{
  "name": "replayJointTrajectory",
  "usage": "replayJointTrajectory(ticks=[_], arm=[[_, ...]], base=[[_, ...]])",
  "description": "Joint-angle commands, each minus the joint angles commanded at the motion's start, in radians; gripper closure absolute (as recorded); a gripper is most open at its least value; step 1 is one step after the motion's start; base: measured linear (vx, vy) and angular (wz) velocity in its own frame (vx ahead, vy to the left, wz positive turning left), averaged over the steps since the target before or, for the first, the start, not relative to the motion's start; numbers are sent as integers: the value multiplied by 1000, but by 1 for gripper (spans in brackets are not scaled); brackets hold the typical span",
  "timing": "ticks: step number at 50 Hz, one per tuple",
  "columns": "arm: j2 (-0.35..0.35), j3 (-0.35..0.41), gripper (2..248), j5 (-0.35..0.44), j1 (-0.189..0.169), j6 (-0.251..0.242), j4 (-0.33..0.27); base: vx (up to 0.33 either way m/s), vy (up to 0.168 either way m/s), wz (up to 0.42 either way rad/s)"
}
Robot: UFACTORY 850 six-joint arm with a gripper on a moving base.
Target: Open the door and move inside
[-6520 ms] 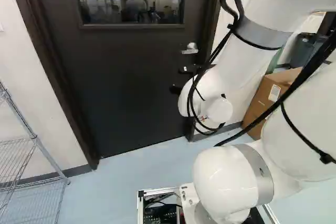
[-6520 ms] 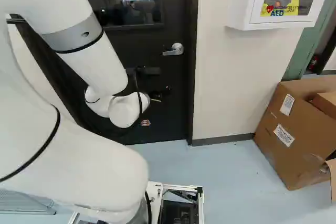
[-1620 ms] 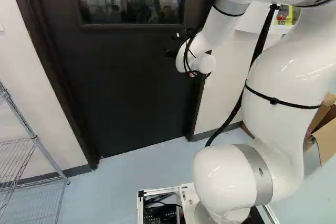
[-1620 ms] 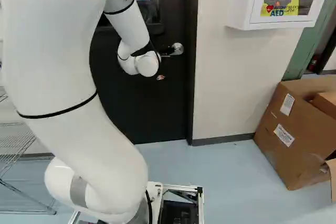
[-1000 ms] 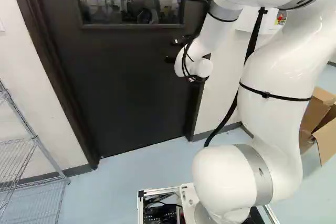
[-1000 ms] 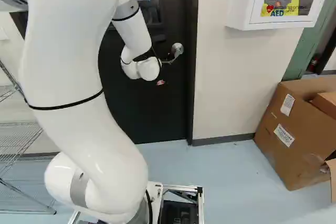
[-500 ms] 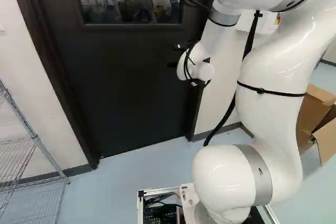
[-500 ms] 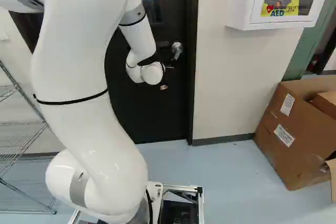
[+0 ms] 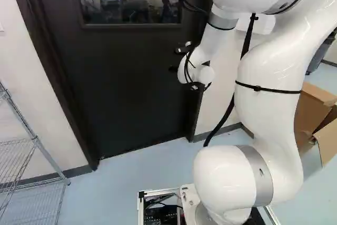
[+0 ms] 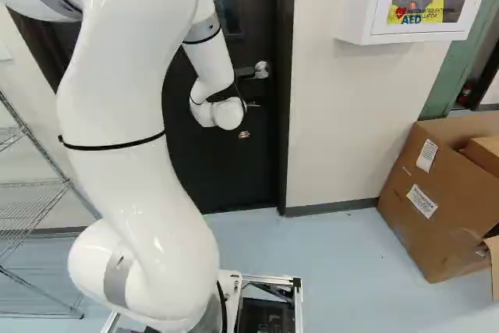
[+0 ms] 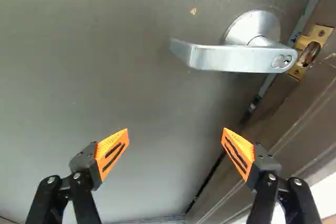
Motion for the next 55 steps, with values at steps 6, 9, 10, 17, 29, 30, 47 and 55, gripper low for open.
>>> replayJointTrajectory(ticks=[6,9,10,17,29,30,47,55], arm=[[-4,-5,3,0,0,0,0],[-7,-8,3,0,0,0,0],[-8,-9,3,0,0,0,0],[-16,-19,3,0,1,0,0],[-34,-41,3,0,7,0,0],[-36,-43,3,0,8,0,0],[-67,-80,3,0,21,0,0],[-83,-100,3,0,26,0,0]], base=[[0,0,0],[0,0,0],[0,0,0],[0,0,0],[0,0,0],[0,0,0],[0,0,0],[0,0,0]])
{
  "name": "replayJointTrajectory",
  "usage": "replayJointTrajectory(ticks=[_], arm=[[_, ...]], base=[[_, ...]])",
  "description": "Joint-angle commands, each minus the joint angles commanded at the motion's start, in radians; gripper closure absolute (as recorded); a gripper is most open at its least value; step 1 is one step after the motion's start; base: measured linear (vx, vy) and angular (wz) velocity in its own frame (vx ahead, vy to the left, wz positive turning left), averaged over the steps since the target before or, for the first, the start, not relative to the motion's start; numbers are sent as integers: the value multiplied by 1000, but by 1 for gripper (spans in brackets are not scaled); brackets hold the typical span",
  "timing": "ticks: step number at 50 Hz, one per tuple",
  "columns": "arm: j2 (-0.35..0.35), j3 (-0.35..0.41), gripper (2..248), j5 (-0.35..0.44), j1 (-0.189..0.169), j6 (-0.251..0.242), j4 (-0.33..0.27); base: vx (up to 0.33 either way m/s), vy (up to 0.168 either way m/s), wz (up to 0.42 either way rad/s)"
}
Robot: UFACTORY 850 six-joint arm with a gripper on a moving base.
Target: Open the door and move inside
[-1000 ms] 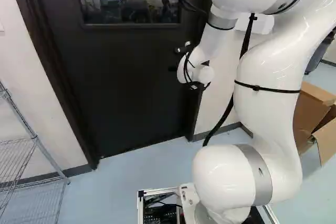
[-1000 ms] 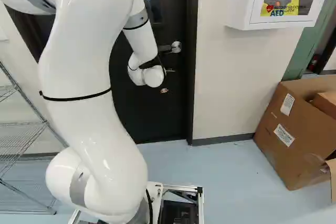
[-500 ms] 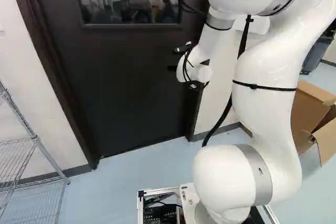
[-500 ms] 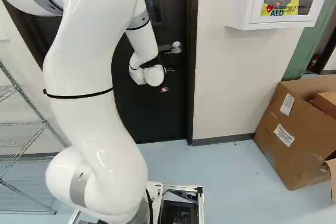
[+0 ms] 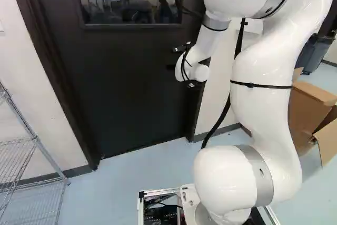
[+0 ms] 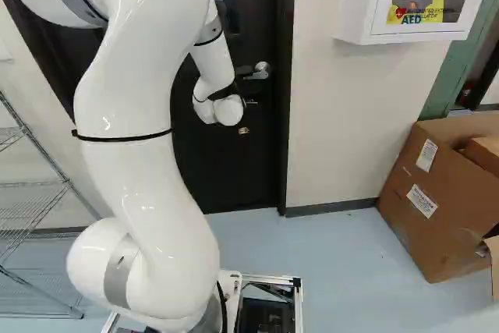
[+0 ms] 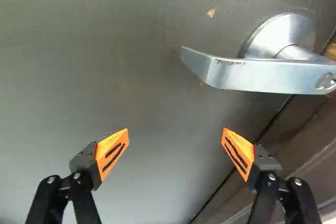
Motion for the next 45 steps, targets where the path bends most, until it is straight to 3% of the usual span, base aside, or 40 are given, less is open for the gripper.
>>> replayJointTrajectory(ticks=[45], arm=[[-101,-127,3,12,19,0,0]], base=[[0,0,0]])
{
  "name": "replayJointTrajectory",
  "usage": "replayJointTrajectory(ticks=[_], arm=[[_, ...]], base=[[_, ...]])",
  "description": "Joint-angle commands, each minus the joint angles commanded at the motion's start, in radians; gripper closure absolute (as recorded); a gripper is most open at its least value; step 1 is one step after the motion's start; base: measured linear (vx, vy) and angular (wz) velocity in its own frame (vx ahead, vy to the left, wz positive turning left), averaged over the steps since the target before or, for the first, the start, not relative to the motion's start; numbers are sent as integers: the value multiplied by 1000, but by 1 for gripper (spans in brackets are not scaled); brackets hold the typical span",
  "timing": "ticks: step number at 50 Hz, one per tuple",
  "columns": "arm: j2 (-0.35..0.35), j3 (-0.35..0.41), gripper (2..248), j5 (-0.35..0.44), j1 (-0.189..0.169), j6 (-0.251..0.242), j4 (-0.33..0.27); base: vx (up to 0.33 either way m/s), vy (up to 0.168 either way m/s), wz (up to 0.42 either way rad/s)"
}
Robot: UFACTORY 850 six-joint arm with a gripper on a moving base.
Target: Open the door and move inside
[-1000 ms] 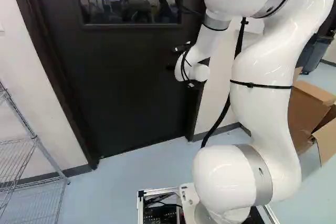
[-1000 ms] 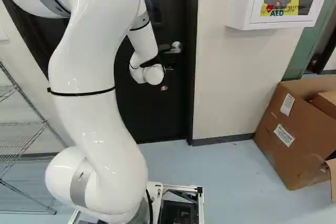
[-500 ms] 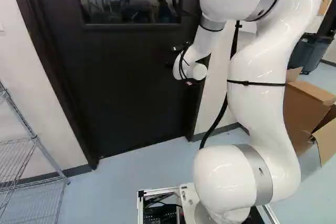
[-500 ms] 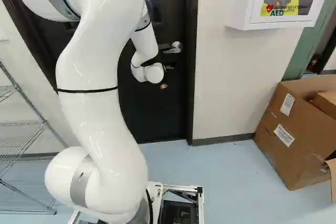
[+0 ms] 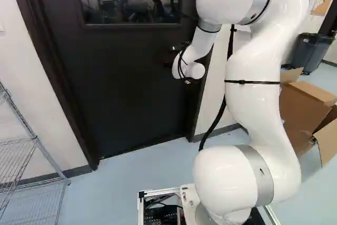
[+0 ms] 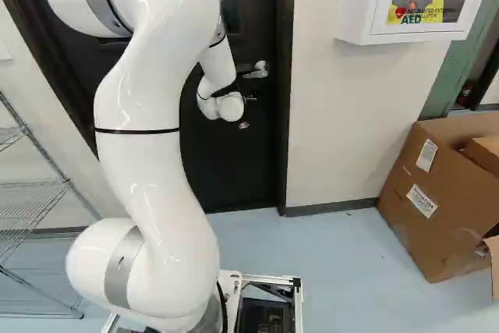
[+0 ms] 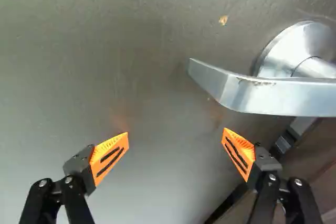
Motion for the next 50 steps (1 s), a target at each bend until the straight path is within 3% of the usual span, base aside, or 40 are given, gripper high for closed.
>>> replayJointTrajectory(ticks=[50], arm=[[-179,-236,3,0,28,0,-32]], base=[[0,0,0]])
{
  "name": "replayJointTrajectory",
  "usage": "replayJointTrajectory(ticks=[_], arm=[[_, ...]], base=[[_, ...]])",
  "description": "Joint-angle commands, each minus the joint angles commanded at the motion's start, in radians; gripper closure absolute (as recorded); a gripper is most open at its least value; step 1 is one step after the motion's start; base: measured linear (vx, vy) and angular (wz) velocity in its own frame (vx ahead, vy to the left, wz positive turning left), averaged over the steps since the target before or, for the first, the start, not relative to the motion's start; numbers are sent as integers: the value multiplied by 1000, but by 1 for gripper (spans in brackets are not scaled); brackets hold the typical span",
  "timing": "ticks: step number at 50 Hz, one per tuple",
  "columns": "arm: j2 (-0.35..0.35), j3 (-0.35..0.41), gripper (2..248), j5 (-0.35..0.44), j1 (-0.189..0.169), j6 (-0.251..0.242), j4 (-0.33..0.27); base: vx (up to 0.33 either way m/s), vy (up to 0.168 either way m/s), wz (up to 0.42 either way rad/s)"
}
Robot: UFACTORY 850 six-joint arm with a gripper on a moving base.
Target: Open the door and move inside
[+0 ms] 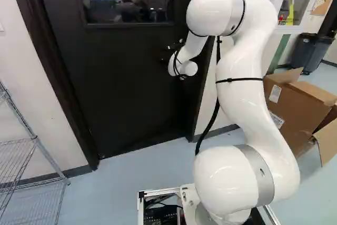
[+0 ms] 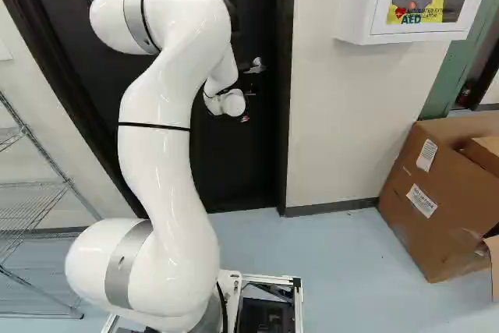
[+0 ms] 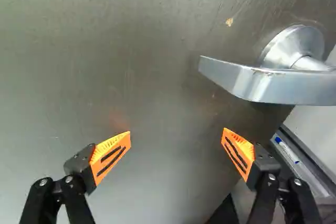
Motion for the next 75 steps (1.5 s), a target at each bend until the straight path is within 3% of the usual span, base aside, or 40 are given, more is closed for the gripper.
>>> replayJointTrajectory(ticks=[41,57,75], arm=[[-164,-228,3,0,27,0,-2],[-162,-225,3,0,28,0,-2],[-100,-138,3,0,29,0,11]], base=[[0,0,0],[0,0,0],[0,0,0]])
